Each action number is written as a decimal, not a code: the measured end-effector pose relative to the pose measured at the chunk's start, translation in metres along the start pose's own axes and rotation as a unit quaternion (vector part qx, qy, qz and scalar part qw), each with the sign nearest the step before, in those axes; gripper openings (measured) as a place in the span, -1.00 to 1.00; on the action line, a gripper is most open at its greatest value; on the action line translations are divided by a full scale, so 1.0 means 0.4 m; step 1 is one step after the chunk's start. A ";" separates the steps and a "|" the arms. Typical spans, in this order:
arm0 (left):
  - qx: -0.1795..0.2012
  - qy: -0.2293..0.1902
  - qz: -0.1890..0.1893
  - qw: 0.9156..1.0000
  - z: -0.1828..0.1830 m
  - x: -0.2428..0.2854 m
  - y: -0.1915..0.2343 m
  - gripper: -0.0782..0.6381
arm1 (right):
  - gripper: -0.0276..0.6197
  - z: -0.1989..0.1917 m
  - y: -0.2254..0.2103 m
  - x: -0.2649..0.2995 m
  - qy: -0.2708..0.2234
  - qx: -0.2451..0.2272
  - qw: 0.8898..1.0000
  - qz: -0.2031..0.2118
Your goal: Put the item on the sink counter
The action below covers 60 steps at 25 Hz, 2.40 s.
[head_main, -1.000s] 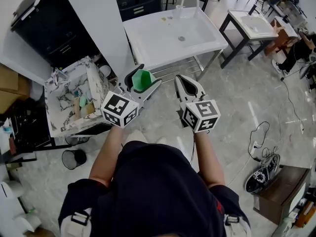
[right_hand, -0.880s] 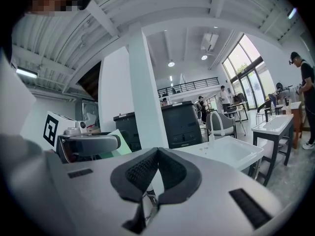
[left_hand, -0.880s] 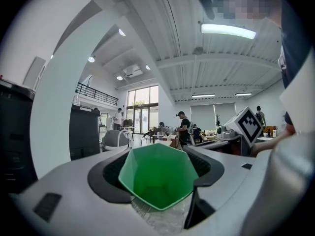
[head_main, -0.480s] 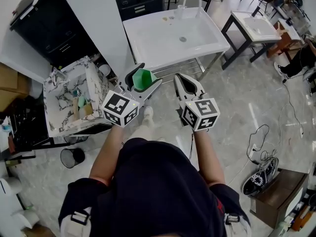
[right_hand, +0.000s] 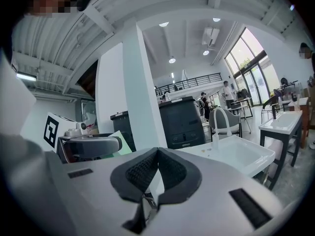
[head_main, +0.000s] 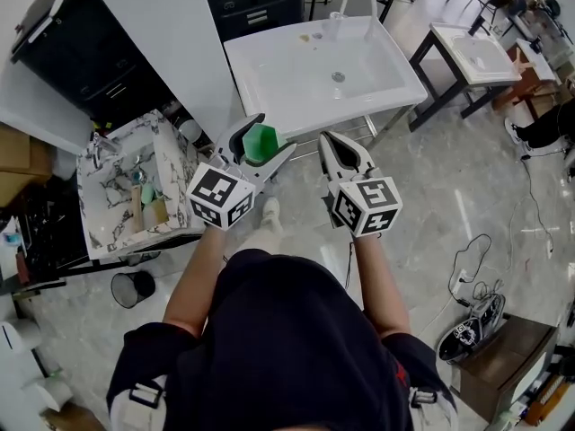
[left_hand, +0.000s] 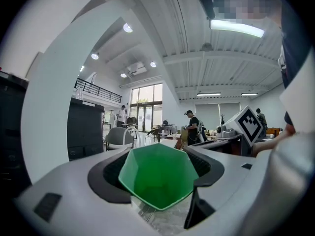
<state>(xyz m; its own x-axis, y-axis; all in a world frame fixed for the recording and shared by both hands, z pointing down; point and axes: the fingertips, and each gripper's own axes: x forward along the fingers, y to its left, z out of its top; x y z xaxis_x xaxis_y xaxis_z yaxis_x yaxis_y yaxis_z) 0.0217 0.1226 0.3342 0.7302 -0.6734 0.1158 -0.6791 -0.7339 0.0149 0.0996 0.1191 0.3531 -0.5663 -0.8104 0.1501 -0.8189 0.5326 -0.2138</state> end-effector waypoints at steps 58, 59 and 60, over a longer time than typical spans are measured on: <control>-0.034 -0.011 -0.057 0.998 0.038 0.319 0.585 0.14 | -0.81 0.113 -0.194 0.660 0.025 0.025 0.999 -0.025; -0.036 -0.010 -0.058 0.998 0.034 0.320 0.586 0.14 | -0.81 0.109 -0.195 0.660 0.027 0.026 0.999 -0.027; -0.038 -0.009 -0.060 0.997 0.030 0.320 0.586 0.15 | -0.81 0.104 -0.197 0.659 0.029 0.027 0.999 -0.030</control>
<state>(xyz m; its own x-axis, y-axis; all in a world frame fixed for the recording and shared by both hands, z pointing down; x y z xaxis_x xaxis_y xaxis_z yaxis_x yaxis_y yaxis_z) -0.0432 -0.1368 0.3405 0.8075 -0.5830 0.0899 -0.5897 -0.8011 0.1024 0.0185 -0.1468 0.3692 -0.5225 -0.8241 0.2188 -0.8459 0.4691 -0.2537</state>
